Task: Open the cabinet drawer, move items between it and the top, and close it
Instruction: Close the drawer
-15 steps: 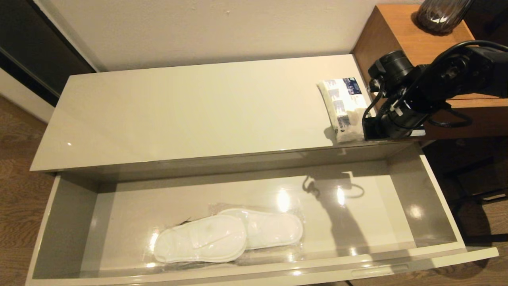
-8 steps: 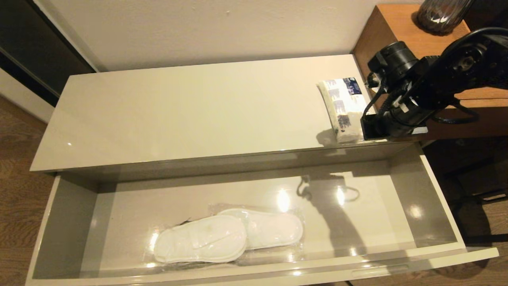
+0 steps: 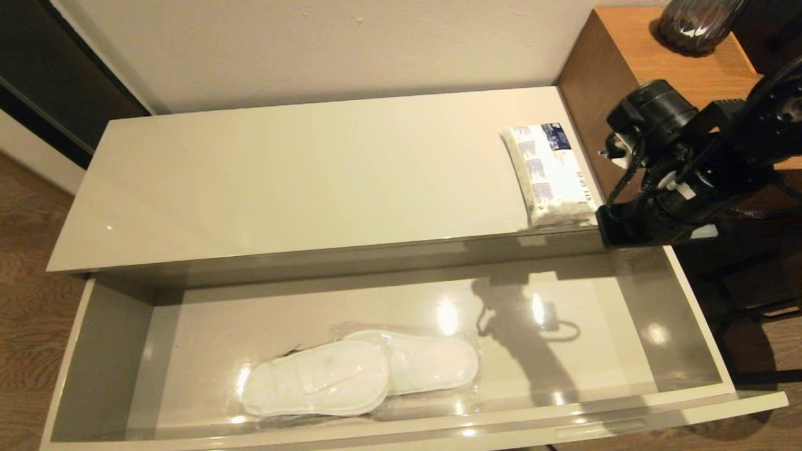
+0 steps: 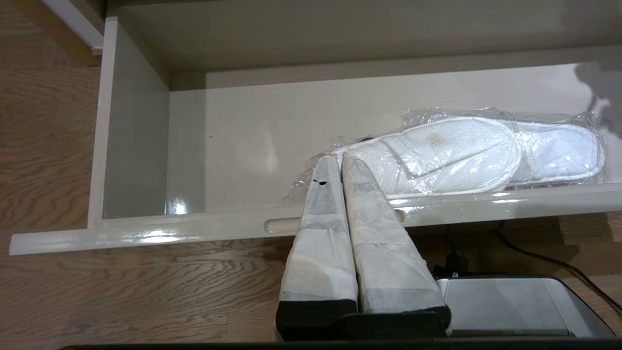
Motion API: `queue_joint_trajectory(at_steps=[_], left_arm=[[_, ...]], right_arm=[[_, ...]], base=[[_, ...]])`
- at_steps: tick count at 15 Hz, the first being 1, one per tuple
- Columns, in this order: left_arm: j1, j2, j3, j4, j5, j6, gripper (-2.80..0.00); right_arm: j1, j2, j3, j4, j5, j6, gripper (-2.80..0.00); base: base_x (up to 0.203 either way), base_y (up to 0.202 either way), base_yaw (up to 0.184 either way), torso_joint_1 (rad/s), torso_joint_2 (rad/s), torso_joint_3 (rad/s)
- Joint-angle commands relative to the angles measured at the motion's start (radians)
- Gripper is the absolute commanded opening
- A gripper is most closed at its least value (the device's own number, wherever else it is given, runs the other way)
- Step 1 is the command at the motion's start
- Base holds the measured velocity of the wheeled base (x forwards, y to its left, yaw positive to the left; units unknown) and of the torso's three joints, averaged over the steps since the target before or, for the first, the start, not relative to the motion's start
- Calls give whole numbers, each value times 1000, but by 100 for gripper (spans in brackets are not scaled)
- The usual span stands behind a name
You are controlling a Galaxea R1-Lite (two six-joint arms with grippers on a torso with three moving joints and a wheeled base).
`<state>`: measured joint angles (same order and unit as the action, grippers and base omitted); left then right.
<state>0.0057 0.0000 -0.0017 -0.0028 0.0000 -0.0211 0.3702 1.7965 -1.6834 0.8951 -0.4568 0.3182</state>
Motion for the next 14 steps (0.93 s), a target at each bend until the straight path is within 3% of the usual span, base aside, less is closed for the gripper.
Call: queue_joint_trajectory(at_steps=[1, 5, 9, 11, 14], left_arm=[[0, 0, 0, 0, 0, 0, -280], [0, 0, 0, 0, 0, 0, -280], [0, 0, 0, 0, 0, 0, -280], [0, 0, 0, 0, 0, 0, -280], [0, 0, 0, 0, 0, 0, -280]], right_arm=[[1, -111, 118, 0, 18, 28, -280], [32, -250, 327, -88, 61, 147, -280], [116, -458, 731, -308, 58, 196, -280], [184, -650, 898, -349, 44, 232, -280], [186, -776, 1113, -393, 38, 312, -280]], base=[[0, 0, 0, 0, 0, 0], [0, 0, 0, 0, 0, 0], [0, 0, 0, 0, 0, 0], [0, 0, 0, 0, 0, 0], [0, 0, 0, 0, 0, 0]])
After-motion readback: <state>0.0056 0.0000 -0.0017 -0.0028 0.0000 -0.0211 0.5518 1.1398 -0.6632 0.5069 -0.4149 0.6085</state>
